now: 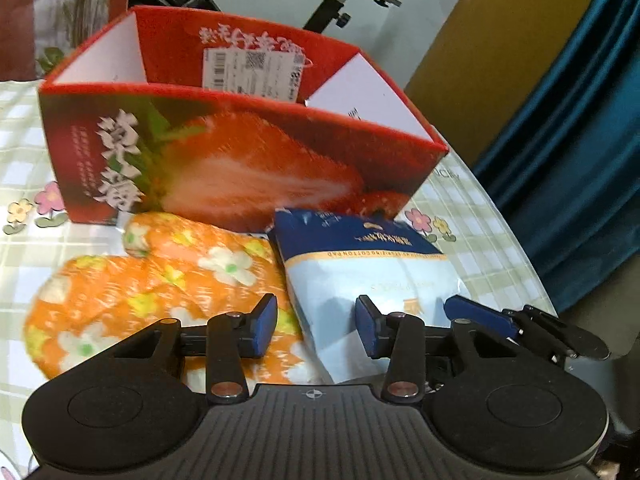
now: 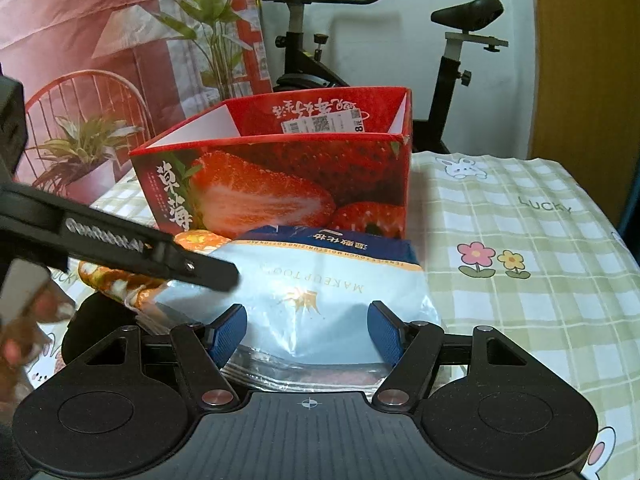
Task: Organize soft objects
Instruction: 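Lower the left tool toward the blue-and-white cotton pad bag, then close the left gripper on the cotton pad bag and lift it, then carry the cotton pad bag with the left gripper over the red box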
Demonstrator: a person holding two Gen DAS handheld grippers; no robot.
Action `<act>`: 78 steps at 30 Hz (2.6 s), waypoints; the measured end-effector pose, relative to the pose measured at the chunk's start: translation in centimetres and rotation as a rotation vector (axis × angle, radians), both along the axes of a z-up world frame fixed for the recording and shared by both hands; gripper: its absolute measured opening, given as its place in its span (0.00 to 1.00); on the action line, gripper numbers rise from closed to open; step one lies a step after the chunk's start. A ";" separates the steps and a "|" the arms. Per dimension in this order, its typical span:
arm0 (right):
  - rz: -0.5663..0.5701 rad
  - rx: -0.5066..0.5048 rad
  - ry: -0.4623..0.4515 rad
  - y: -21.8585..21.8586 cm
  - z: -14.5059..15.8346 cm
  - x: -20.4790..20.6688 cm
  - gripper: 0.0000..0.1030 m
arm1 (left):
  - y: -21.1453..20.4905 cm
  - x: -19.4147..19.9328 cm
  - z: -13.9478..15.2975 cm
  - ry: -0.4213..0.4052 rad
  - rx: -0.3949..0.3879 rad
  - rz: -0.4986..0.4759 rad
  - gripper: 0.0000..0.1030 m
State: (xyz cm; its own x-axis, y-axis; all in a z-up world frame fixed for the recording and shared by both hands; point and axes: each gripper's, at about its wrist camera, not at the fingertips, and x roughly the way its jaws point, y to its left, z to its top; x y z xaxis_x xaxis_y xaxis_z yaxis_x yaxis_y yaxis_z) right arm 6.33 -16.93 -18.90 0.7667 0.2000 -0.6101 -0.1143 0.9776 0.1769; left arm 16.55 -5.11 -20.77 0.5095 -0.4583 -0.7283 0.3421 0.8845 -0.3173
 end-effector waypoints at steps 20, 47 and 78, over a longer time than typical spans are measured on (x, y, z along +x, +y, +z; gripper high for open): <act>-0.027 0.103 0.038 -4.1 -1.0 3.0 0.52 | 0.0 1.9 -1.3 0.038 -0.063 -0.016 0.43; 0.124 0.121 -0.027 0.6 3.2 0.3 0.26 | 4.8 -3.4 3.4 -0.093 0.005 0.023 0.32; 0.138 0.152 -0.036 0.9 3.7 -0.1 0.33 | 5.3 -4.6 4.5 -0.183 -0.057 0.009 0.33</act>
